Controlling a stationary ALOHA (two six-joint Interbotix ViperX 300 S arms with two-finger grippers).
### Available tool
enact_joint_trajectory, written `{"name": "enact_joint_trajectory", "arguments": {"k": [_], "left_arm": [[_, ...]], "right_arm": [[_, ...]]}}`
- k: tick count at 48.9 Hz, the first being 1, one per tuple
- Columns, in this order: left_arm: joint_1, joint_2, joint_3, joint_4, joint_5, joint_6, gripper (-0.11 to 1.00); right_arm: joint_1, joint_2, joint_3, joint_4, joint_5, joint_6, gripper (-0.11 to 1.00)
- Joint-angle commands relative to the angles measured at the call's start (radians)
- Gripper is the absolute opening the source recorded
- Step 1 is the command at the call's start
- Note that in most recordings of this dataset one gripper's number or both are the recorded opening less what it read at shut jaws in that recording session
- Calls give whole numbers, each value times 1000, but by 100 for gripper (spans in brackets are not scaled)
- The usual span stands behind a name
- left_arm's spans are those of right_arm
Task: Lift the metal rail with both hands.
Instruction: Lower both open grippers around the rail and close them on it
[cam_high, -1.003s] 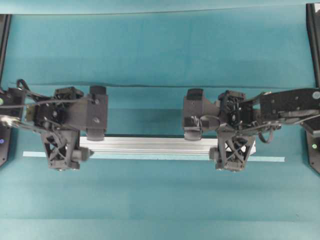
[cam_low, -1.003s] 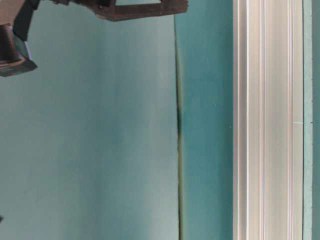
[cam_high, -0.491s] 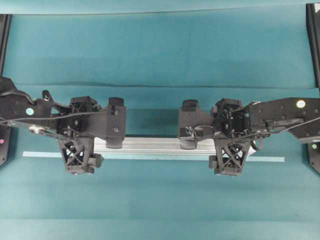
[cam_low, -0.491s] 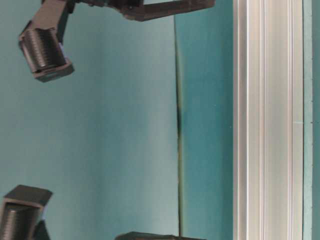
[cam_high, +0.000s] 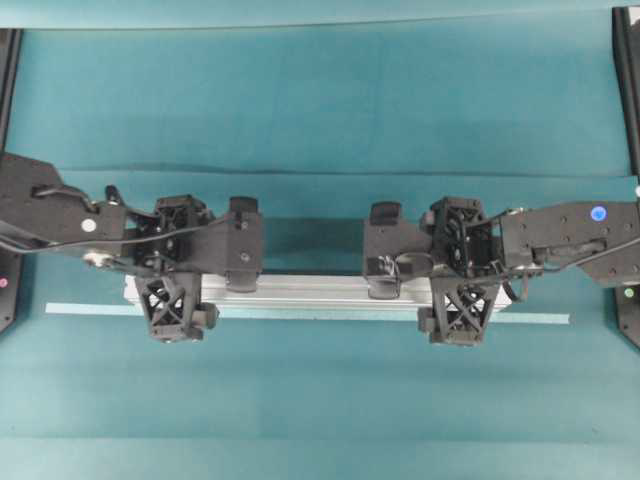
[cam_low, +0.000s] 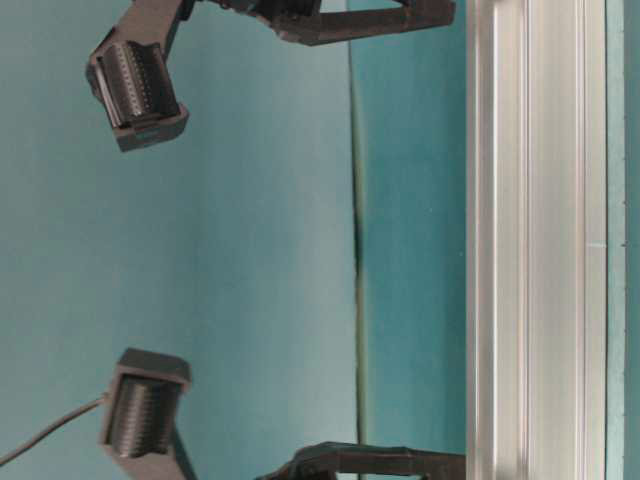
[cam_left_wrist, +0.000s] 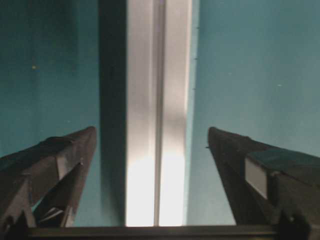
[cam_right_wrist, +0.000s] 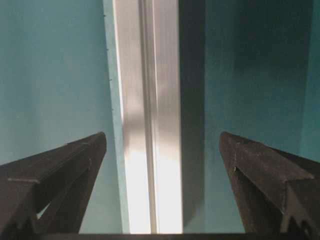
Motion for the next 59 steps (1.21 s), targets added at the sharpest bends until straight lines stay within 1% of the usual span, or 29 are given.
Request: {"name": "enact_joint_trajectory", "arguments": {"k": [1,20,38,48,59], "left_arm": [[-2,6,-3,3,-14,3,99],[8,43,26,2,-92,3,99],[14,78,43,2,-124,-3,99],[15,78,54,3,-141,0,99],[15,75,58,2,-141,-12,99]], "right_arm": [[2,18,-3,-2,-6,-3,96],[2,86,18,-3,-89,-5,96],[2,121,34,-2,-156,-2,96],[2,126,40,-2,-167,-2,96],[2,126,40,-2,-172,2,96]]}}
